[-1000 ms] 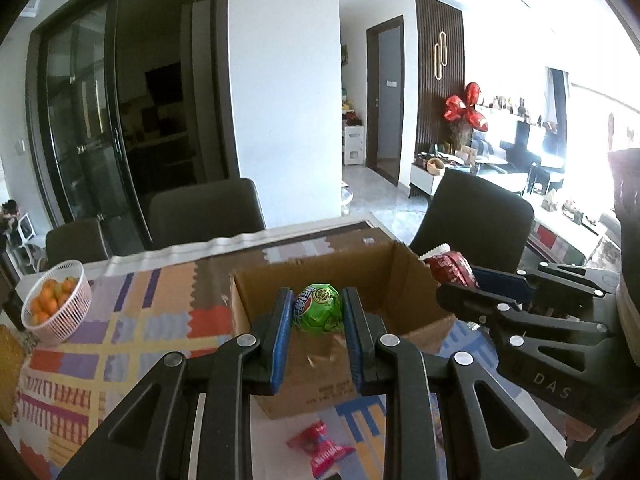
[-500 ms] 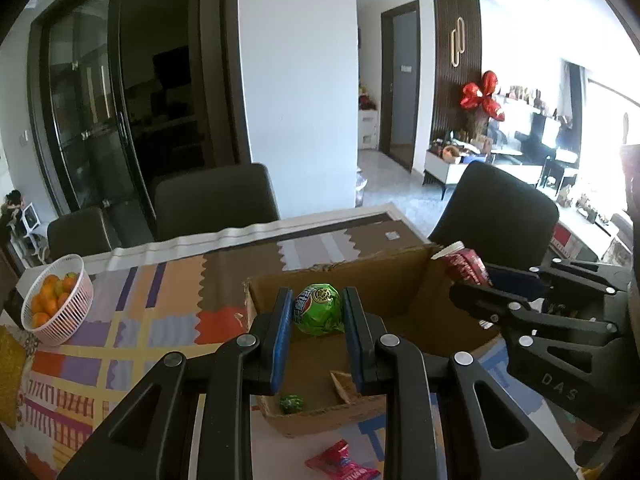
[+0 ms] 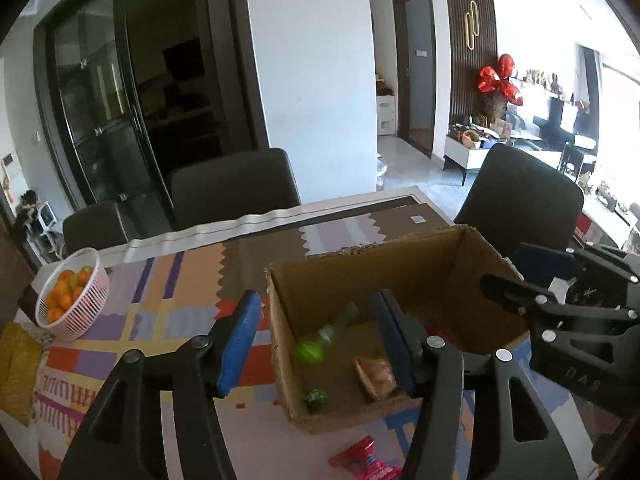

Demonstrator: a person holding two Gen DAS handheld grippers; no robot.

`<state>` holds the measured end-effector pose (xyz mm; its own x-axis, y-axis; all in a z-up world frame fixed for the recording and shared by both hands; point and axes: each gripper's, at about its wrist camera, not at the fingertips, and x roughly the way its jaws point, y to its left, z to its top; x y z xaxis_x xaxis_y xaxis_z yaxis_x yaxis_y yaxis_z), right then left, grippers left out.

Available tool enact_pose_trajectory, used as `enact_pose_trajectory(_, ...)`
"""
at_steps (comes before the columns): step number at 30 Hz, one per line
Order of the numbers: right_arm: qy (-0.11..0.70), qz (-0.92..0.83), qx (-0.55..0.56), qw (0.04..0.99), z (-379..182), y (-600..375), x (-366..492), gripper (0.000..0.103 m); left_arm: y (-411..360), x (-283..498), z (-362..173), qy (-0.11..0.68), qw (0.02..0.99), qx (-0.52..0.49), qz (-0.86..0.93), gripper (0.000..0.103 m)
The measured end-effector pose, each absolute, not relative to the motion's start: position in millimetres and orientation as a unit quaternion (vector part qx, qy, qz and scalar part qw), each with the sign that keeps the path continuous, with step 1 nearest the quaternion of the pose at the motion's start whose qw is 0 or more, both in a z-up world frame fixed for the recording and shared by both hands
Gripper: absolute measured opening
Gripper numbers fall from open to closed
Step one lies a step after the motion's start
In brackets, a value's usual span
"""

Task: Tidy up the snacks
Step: 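Open both tools to drop the green candy and red snack into the box, then move both tools back down to the snacks on the table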

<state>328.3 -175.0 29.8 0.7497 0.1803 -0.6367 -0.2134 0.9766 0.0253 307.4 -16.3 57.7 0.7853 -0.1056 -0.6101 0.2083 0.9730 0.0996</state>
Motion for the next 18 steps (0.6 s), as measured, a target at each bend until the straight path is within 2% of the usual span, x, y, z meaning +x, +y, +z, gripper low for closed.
enact_pose_trajectory(7, 0.307, 0.103, -0.031, 0.945, 40.5, -178.7, 290.9, 0.045, -14.1, 269.7, 67.3, 0.293, 0.949, 0.075, -0.087, 0.065)
enact_pose_trajectory(18, 0.282, 0.109, -0.040, 0.952, 44.8, -180.2, 234.3, 0.048, -3.6, 204.6, 67.5, 0.282, 0.955, 0.048, -0.081, 0.067)
